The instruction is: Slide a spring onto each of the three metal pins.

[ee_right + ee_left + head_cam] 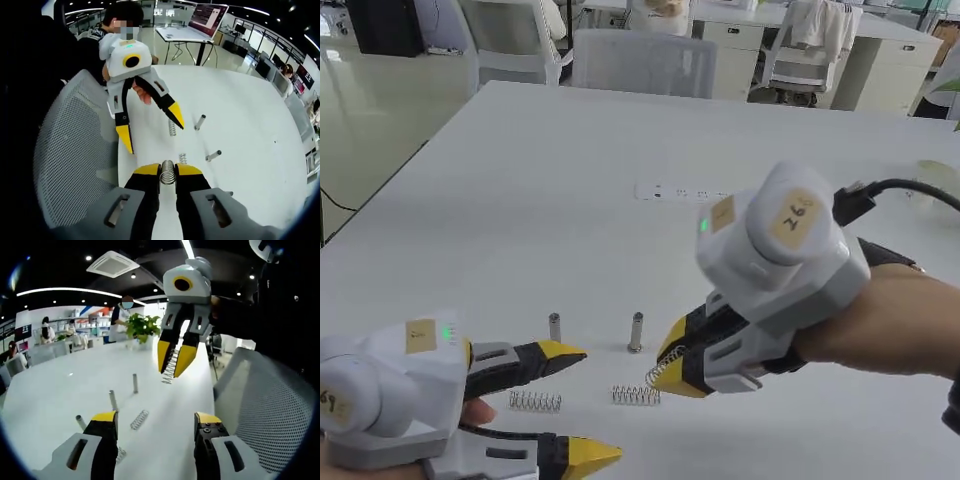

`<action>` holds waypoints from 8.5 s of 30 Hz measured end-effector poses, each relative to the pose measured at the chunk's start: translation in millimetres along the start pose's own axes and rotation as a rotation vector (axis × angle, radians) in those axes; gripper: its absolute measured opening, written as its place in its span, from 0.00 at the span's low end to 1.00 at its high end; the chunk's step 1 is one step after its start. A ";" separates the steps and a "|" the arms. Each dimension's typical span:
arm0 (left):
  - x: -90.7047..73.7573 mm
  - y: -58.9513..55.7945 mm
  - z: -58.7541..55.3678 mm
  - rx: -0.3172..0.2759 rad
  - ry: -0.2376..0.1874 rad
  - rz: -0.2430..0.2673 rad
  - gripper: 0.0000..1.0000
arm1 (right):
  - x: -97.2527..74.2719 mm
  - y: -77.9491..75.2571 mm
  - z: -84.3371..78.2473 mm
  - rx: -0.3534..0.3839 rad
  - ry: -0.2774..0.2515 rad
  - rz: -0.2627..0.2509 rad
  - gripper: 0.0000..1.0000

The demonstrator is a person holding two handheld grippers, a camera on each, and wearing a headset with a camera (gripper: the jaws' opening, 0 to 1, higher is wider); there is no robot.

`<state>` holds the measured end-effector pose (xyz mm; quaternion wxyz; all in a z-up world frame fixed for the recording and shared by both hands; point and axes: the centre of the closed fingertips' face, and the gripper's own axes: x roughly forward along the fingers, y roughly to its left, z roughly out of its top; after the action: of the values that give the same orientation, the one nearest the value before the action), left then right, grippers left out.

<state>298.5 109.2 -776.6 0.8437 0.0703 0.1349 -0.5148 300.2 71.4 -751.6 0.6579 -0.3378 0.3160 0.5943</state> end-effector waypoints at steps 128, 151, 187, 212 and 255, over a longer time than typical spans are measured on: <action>-36.4 29.7 -19.6 -0.070 -0.003 0.180 0.70 | 61.2 -114.4 -126.9 0.124 0.379 -0.014 0.18; -34.7 28.0 -17.3 -0.066 -0.008 0.174 0.70 | 50.3 -95.1 -142.5 0.189 0.359 -0.026 0.21; -35.1 21.9 -13.0 -0.047 -0.012 0.158 0.70 | 73.0 -37.6 -72.2 0.062 0.259 0.051 0.21; -30.5 18.9 -15.8 -0.055 0.002 0.138 0.68 | 98.8 -40.3 -65.6 0.017 0.277 0.086 0.11; -5.1 -6.2 -1.3 0.094 0.019 -0.029 0.25 | 47.3 10.8 -14.9 -0.113 0.230 0.190 0.08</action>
<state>290.6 111.0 -776.2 0.8307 0.1127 0.1196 -0.5320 293.6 86.8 -799.5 0.5380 -0.4089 0.3859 0.6281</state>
